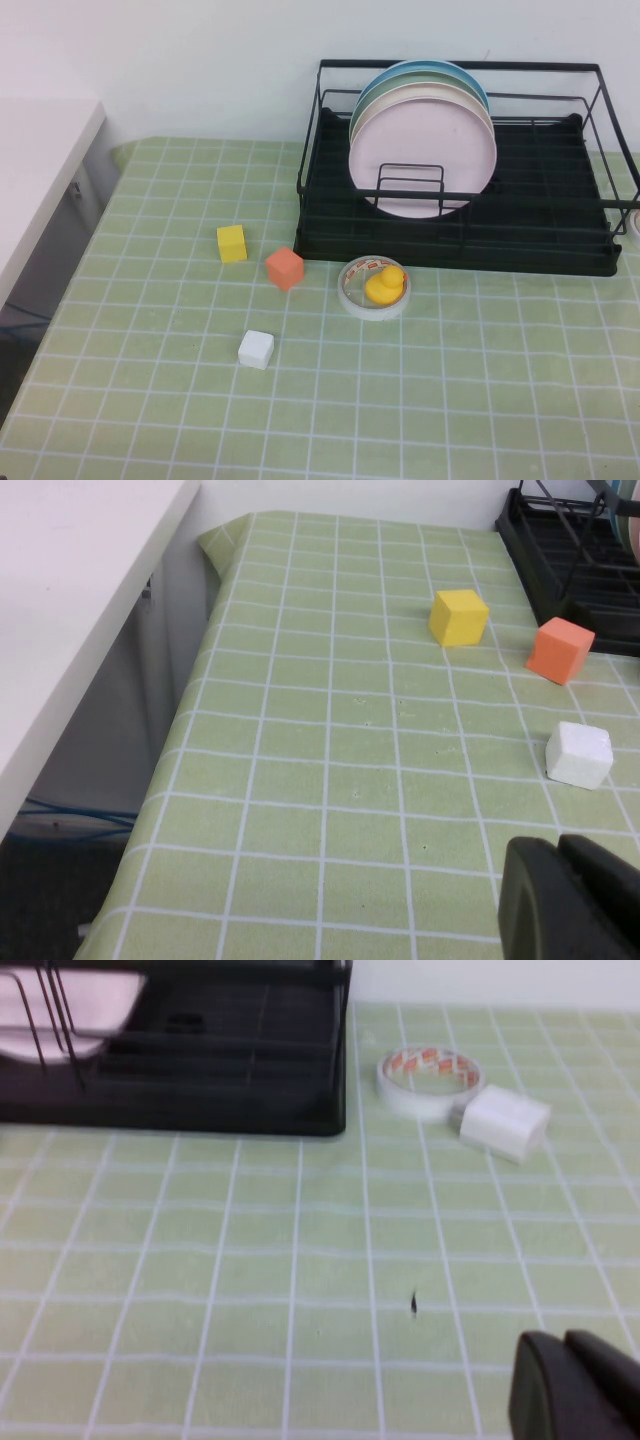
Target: Place plate on rack
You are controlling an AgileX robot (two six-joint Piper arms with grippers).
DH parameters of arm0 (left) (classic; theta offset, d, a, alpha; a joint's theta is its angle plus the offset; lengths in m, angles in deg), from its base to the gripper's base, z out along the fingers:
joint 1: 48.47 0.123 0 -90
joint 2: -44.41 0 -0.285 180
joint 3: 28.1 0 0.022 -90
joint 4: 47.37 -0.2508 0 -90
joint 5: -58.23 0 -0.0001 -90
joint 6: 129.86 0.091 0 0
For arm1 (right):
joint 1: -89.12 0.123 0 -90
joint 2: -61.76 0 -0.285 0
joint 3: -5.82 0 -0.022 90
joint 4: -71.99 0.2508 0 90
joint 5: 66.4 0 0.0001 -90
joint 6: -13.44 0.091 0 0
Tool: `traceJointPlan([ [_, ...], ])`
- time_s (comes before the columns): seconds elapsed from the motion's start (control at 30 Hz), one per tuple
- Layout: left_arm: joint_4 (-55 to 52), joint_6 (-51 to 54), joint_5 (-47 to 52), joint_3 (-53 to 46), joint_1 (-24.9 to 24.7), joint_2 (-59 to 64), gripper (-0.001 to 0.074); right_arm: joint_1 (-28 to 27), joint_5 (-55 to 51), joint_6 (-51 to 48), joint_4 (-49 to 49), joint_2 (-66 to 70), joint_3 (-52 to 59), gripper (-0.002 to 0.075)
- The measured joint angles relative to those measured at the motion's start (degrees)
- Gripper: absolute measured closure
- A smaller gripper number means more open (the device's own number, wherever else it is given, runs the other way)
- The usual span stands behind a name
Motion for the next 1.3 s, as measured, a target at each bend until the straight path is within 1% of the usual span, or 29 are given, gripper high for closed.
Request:
traceJointPlan([
  [0.17,0.0,0.0,0.0,0.0,0.0,0.0,0.0736,0.0,-0.45,0.0,0.13,-1.78,0.0,0.0726],
  [0.8,0.0,0.14,0.0,0.0,0.0,0.0,0.0736,0.0,-0.45,-0.64,-0.19,-1.77,0.0,0.0726],
  [0.87,0.0,0.14,0.0,0.0,0.0,0.0,0.0736,0.0,-0.45,0.19,-1.16,-1.77,0.0,0.0726],
  [1.03,0.0,0.14,0.0,0.0,0.0,0.0,0.0736,0.0,-0.35,6.42,-6.15,-1.77,0.0,0.0726],
  [1.3,0.0,0.14,0.0,0.0,0.0,0.0,0.0736,0.0,-0.35,7.14,-9.1,-1.77,0.0,0.0726],
])
